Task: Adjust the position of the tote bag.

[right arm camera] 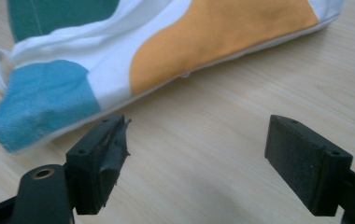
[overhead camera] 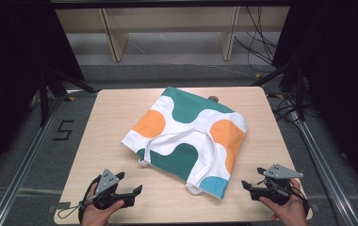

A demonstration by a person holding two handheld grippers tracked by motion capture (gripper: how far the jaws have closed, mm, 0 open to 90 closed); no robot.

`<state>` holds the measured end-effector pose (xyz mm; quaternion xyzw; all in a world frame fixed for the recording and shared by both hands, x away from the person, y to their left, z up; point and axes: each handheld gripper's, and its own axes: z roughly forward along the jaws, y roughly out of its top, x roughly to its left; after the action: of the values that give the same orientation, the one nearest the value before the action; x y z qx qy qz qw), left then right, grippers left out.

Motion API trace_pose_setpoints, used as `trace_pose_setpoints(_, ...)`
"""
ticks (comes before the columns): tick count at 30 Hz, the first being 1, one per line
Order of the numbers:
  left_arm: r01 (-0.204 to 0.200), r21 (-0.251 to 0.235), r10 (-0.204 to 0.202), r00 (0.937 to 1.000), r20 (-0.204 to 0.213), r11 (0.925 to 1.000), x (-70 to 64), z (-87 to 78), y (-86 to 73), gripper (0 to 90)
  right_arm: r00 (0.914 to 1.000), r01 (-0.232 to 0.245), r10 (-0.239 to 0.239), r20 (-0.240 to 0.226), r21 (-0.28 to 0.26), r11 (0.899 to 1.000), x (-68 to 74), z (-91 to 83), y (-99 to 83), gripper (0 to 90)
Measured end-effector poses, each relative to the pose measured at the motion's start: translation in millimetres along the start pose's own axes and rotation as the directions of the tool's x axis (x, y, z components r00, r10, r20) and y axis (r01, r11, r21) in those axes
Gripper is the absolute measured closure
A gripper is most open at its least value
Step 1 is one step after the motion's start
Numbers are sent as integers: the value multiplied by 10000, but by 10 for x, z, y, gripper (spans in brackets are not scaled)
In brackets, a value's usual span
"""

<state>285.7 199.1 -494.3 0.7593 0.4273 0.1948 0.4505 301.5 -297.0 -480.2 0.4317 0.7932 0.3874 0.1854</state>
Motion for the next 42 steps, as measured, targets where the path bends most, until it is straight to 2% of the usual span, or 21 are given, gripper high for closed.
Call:
trace_pose_setpoints(4, 169, -16, -169, 9998, -63, 9999, 6, 3, -3, 162, 9987, 423, -426, 285, 112, 9990, -40, 15, -9, 222)
trace_pose_setpoints(5, -26, -9, 26, 10000, -33, 10000, 17, 3, 2, 162, 9987, 423, -426, 285, 112, 9990, -40, 15, -9, 222)
trace_pose_setpoints(6, 140, -12, -140, 9999, -24, 9999, 9, 10, -2, 162, 9991, 374, -376, 213, 116, 9992, -30, 15, -8, 221)
trace_pose_setpoints(11, 113, 12, -113, 9999, -11, 9999, 5, 14, -2, 162, 9990, 384, -388, 214, 187, 9991, -15, 21, -8, 218)
trace_pose_setpoints(15, 170, 13, -170, 9998, -82, 9999, 5, 21, -5, 162, 9991, 435, -435, 16, 19, 9991, -10, 22, 2, 211)
trace_pose_setpoints(16, 33, 140, -32, 9999, -124, 9999, 16, 10, -4, 161, 9979, 645, -645, 79, -42, 9979, -11, 25, 5, 208)
trace_pose_setpoints(17, 56, 124, -54, 9999, -142, 9999, 13, 10, -4, 162, 9988, 454, -453, -174, 18, 9990, 9, 30, 6, 206)
trace_pose_setpoints(19, 199, 33, -198, 9997, -166, 9998, 3, 20, -7, 160, 9975, 710, -710, -37, -137, 9974, 37, 30, 21, 206)
trace_pose_setpoints(20, -34, 182, 37, 9999, -157, 9998, 18, 12, -2, 160, 9975, 710, -710, -37, -137, 9974, 37, 30, 21, 206)
trace_pose_setpoints(21, 97, 158, -94, 9998, -161, 9998, 14, 20, -6, 160, 9992, 292, -291, -262, 13, 9996, 81, 25, 21, 209)
trace_pose_setpoints(22, 99, 163, -96, 9998, -170, 9998, 15, 20, -6, 160, 9964, 792, -796, -295, -140, 9968, 64, 36, 28, 214)
trace_pose_setpoints(25, 133, 154, -130, 9997, -215, 9998, 18, 18, -4, 160, 9956, 908, -914, -224, -267, 9955, 83, 37, 40, 209)
trace_pose_setpoints(26, 127, 156, -123, 9995, -280, 9998, 17, 14, -4, 160, 9968, 723, -728, -318, -194, 9972, 111, 33, 45, 208)
trace_pose_setpoints(28, 133, 219, -127, 9995, -287, 9997, 22, 15, -6, 160, 9958, 774, -787, -473, -297, 9966, 155, 26, 65, 204)
trace_pose_setpoints(30, 176, 341, -162, 9991, -394, 9993, 28, 19, -13, 163, 9875, 1322, -1368, -777, -615, 9893, 190, 37, 93, 230)
trace_pose_setpoints(32, 319, 327, -302, 9982, -514, 9990, 36, 10, -13, 164, 9838, 1500, -1562, -885, -722, 9860, 250, 50, 117, 214)
trace_pose_setpoints(33, 217, 253, -206, 9988, -446, 9994, 47, 11, -11, 164, 9838, 1413, -1473, -1025, -629, 9880, 312, 58, 128, 218)
trace_pose_setpoints(34, 371, 248, -358, 9982, -482, 9990, 41, 14, -15, 165, 9788, 1694, -1760, -1045, -691, 9831, 331, 71, 146, 218)
trace_pose_setpoints(40, 291, 332, -274, 9984, -491, 9990, 49, 10, -15, 165, 9655, 2121, -2142, -1482, -298, 9768, 523, 179, 174, 221)
trace_pose_setpoints(41, 377, 348, -358, 9980, -525, 9987, 39, 14, -13, 165, 9582, 2387, -2389, -1573, -206, 9709, 581, 207, 189, 220)
trace_pose_setpoints(42, 377, 348, -358, 9980, -525, 9987, 39, 14, -13, 164, 9582, 2387, -2389, -1573, -206, 9709, 581, 207, 189, 220)
